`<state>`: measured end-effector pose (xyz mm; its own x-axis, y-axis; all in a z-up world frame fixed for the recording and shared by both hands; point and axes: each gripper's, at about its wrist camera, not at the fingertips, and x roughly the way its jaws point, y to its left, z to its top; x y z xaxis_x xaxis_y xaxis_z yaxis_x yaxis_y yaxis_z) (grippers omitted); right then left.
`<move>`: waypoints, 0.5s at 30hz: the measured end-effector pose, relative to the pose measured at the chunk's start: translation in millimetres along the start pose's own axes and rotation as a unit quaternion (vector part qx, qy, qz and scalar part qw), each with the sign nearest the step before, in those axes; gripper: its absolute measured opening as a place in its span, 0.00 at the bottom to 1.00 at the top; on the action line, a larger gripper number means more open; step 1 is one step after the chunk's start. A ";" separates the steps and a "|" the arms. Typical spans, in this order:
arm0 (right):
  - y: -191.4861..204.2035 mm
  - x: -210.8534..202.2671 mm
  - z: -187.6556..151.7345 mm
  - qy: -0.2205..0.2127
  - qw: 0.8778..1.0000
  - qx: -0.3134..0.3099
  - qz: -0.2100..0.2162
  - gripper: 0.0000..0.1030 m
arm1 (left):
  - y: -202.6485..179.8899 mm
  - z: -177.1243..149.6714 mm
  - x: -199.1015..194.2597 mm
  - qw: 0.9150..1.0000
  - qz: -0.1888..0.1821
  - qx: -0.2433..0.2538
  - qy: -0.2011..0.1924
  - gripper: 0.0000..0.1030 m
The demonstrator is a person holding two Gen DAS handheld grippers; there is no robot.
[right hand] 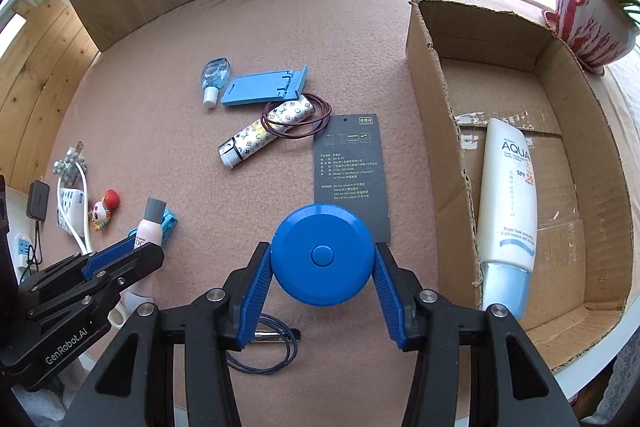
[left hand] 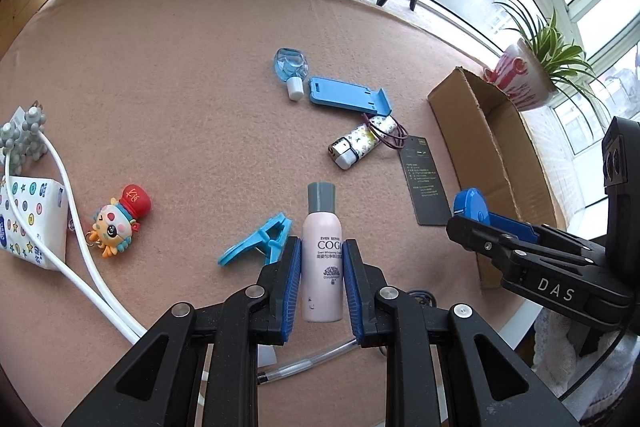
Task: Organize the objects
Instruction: 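Lift the bottle and tape measure and carry both toward the box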
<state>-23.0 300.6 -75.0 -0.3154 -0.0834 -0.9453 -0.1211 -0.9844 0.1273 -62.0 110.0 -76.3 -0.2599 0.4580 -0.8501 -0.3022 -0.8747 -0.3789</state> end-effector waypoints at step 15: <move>-32.8 -38.4 13.7 -0.059 0.998 0.005 0.005 0.45 | -74.5 30.3 -9.3 0.999 -0.023 0.035 -0.033 0.22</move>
<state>-19.8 338.3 -38.8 -0.4246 -0.0734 -0.9024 -0.1262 -0.9822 0.1393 -64.8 175.7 -29.1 -0.3036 0.5084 -0.8058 -0.3786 -0.8405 -0.3877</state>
